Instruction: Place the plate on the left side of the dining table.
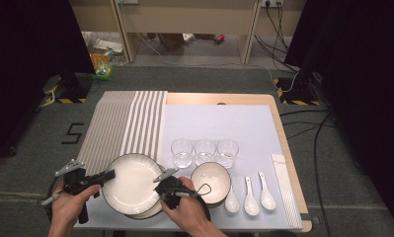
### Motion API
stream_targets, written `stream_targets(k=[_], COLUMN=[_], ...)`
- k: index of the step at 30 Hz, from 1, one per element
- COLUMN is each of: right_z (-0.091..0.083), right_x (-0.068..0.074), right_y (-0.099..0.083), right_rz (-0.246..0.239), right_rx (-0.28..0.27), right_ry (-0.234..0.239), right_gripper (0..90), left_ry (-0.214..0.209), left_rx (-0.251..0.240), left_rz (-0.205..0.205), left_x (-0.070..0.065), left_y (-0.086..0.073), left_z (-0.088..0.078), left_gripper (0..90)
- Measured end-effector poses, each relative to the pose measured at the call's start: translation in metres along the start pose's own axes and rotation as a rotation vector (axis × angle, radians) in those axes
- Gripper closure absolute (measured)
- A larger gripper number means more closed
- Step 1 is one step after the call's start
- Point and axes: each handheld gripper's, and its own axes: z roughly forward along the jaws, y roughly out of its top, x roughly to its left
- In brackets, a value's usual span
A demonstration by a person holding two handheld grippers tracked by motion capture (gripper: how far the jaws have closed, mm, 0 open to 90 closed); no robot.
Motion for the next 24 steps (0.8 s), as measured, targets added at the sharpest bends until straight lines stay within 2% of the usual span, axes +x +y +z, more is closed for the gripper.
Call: stream_targets(k=[5,12,20,24], right_z=[-0.004,-0.034,-0.049,-0.049], right_x=[0.0,-0.004,-0.011,-0.007], right_y=[0.0,0.006,0.009,0.009], right_rz=[-0.006,0.001,0.013,0.009], right_rx=[-0.02,-0.111,-0.182,-0.194], right_ry=[-0.006,-0.002,0.008,0.019], right_gripper=[83.1,77.8,75.1,74.3], left_ry=[0.004,0.023,0.045,0.041], left_rx=[-0.009,-0.016,-0.03,-0.057], left_rz=[0.021,0.062,0.068,0.048], left_x=[-0.005,-0.008,-0.007,-0.006], left_y=[0.006,0.013,0.014,0.016], left_z=[0.004,0.003,-0.001,-0.004], left_gripper=[82.2,82.9,82.9,82.9])
